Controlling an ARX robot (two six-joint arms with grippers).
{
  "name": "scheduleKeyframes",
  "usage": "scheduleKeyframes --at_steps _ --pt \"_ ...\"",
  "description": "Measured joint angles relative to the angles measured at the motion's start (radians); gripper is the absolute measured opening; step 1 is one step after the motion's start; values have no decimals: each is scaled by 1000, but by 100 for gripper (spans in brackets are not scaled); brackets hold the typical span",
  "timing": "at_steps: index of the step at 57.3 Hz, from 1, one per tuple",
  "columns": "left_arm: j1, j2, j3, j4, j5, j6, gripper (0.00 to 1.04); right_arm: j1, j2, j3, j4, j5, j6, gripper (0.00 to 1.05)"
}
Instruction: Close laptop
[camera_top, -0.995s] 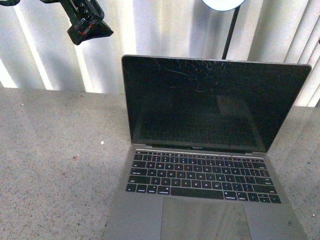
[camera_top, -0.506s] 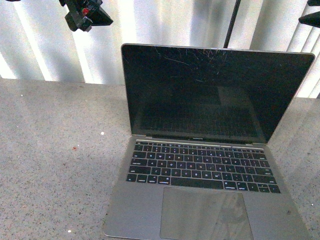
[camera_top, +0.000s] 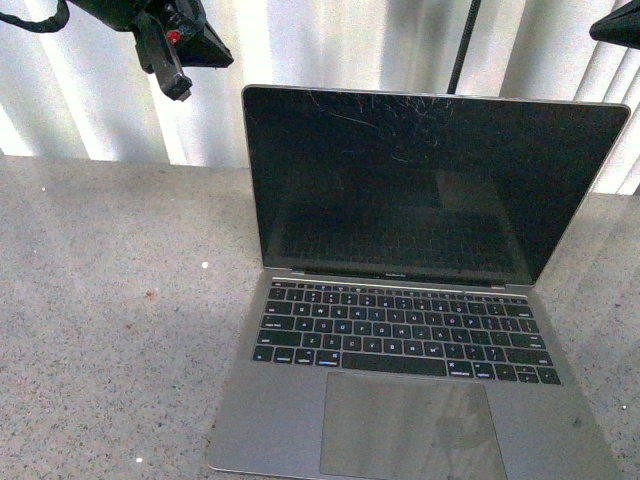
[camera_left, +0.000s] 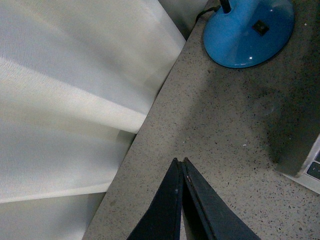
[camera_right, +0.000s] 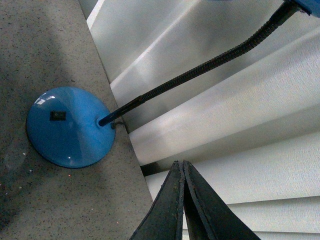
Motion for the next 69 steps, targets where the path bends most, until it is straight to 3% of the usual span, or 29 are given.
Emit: scheduleKeyframes --at_steps 69 --pt "-86 -45 -37 -101 40 73 4 -9 -29 -5 -217 -27 -61 3"
